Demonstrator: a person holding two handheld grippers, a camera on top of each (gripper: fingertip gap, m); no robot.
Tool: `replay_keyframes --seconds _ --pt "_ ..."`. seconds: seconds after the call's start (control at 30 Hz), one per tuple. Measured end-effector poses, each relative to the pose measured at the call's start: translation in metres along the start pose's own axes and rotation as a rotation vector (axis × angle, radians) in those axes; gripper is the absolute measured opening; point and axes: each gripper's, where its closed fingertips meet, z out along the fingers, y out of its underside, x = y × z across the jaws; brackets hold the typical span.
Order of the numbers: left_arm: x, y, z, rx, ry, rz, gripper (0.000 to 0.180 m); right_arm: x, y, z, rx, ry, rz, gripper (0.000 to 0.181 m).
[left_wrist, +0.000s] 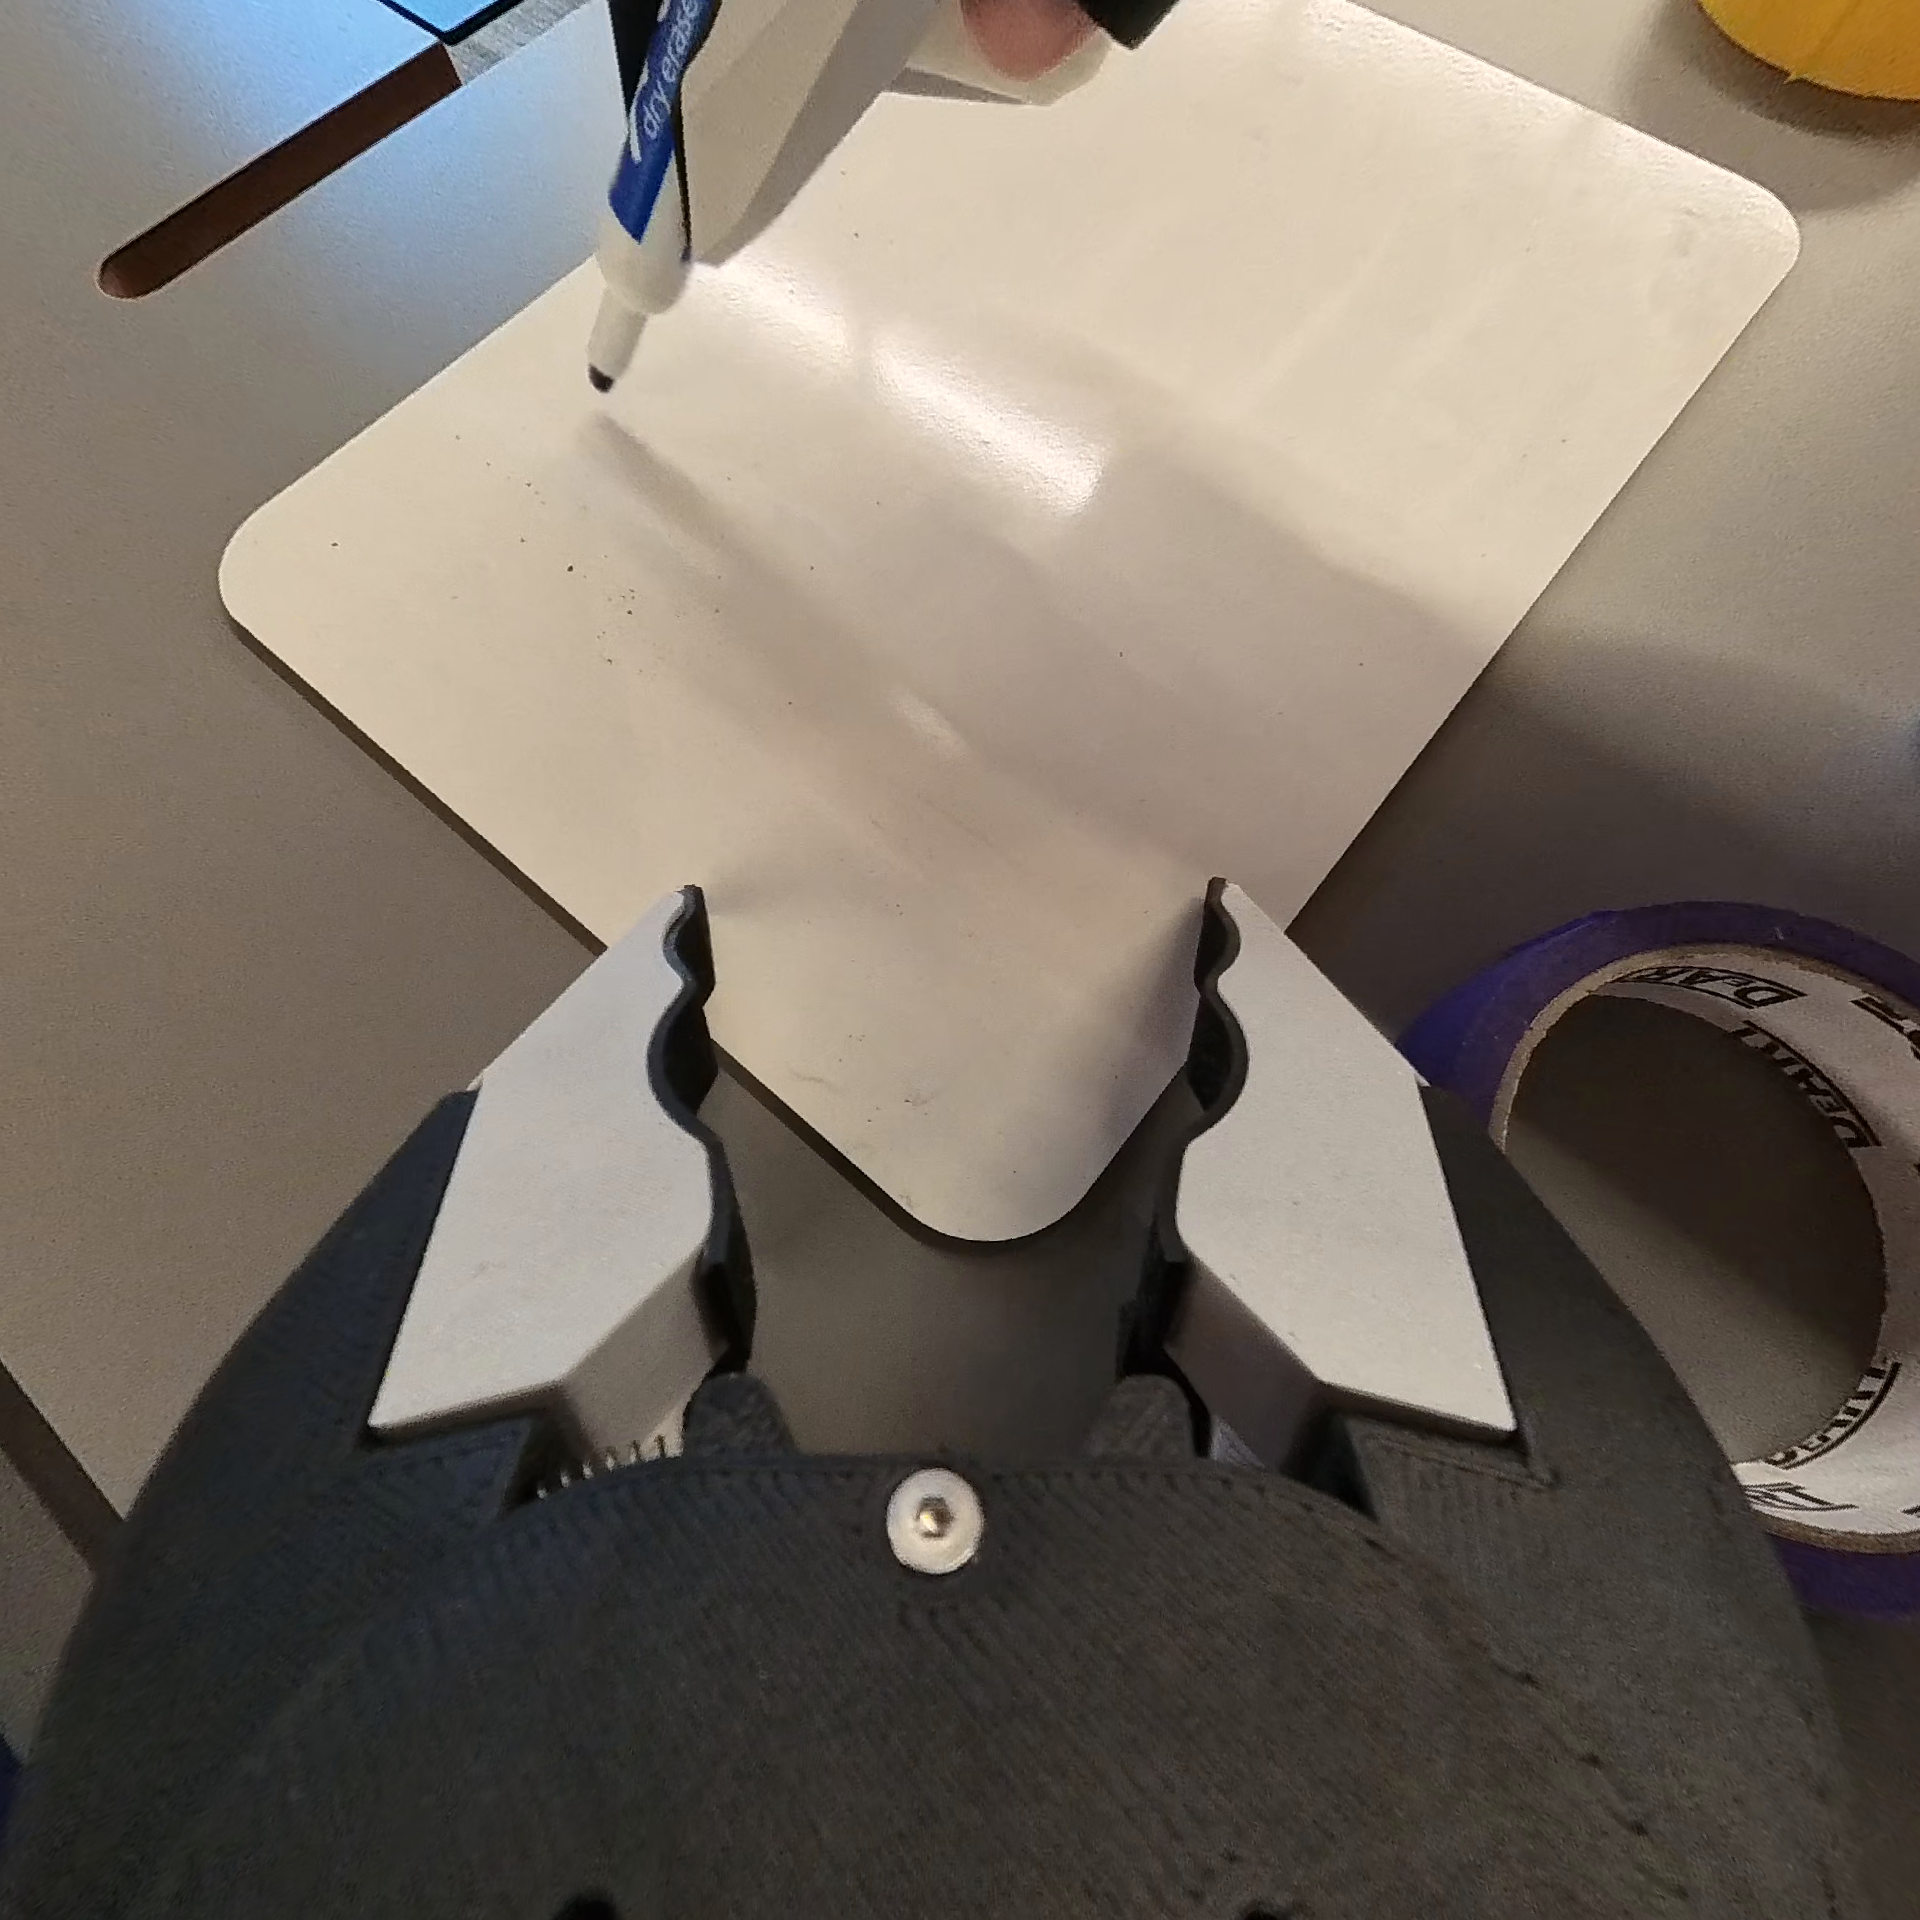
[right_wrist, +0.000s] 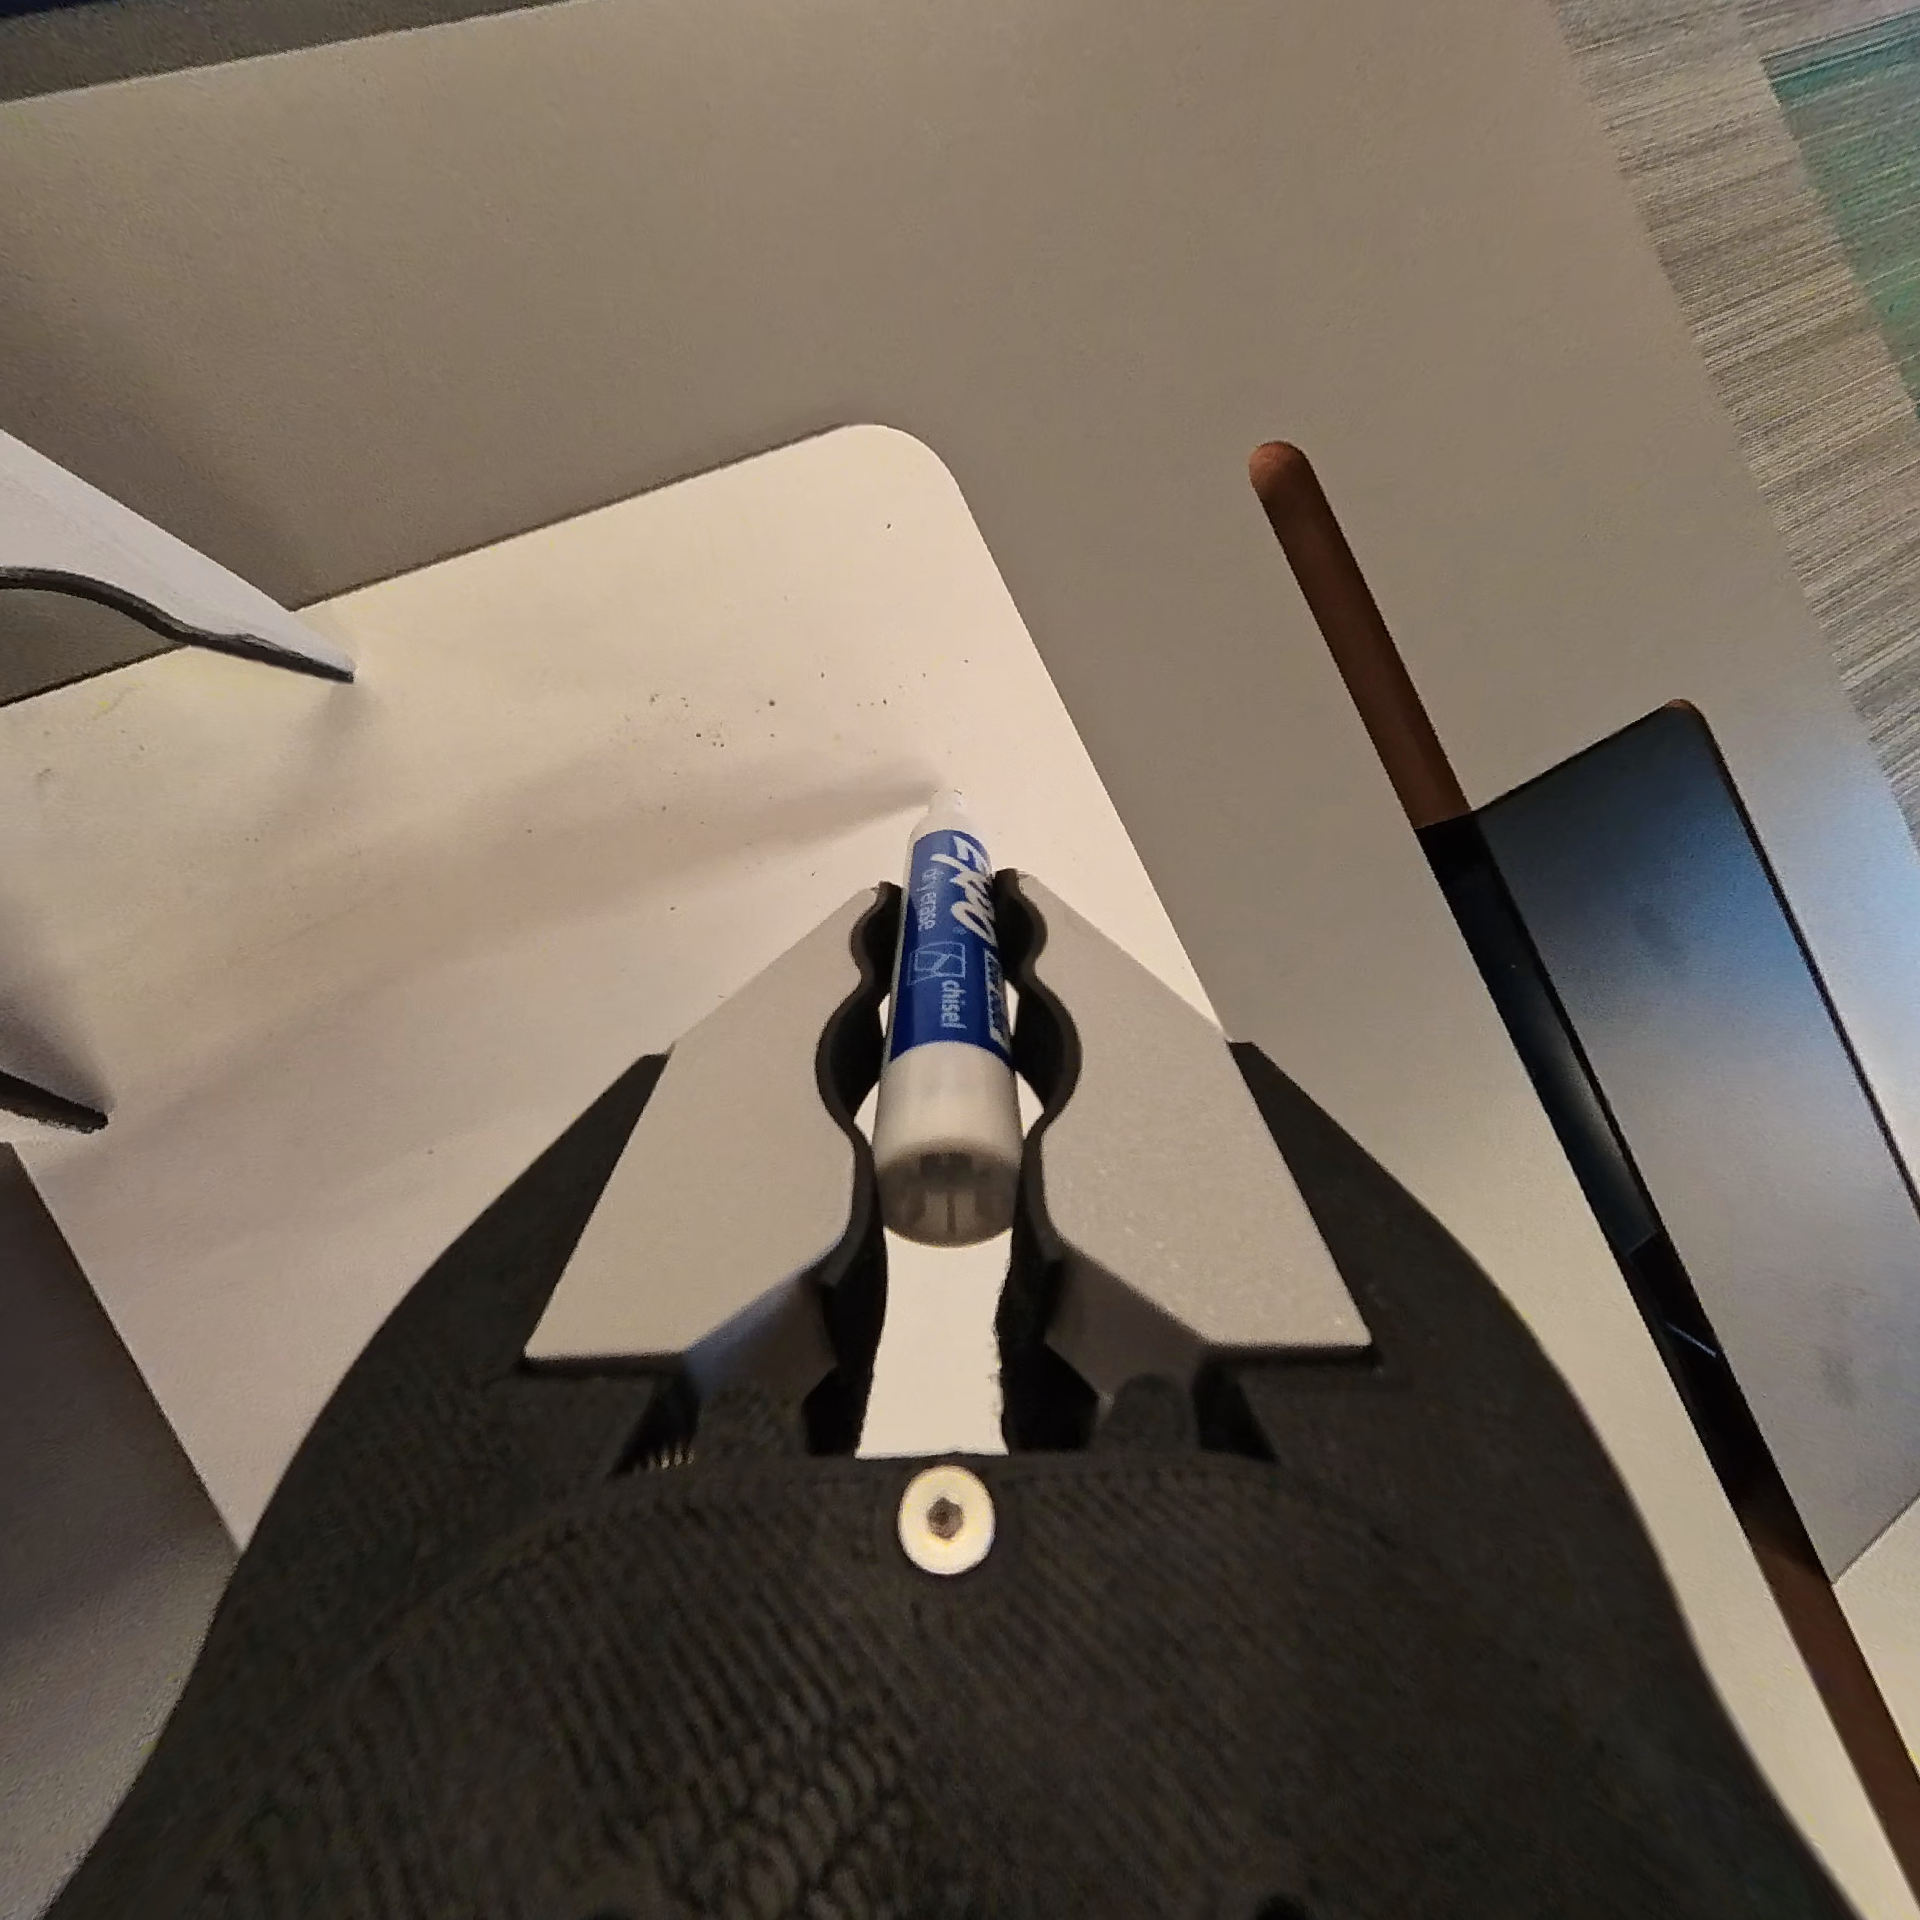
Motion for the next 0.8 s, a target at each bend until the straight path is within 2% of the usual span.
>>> replay_keyframes --seconds 0.8 --pt "0.0008 -0.0002 0.0005 0.000 0.000 0.003 0.095 -0.0047 -0.0055 0.0043 -0.001 0.027 -0.172 0.017"
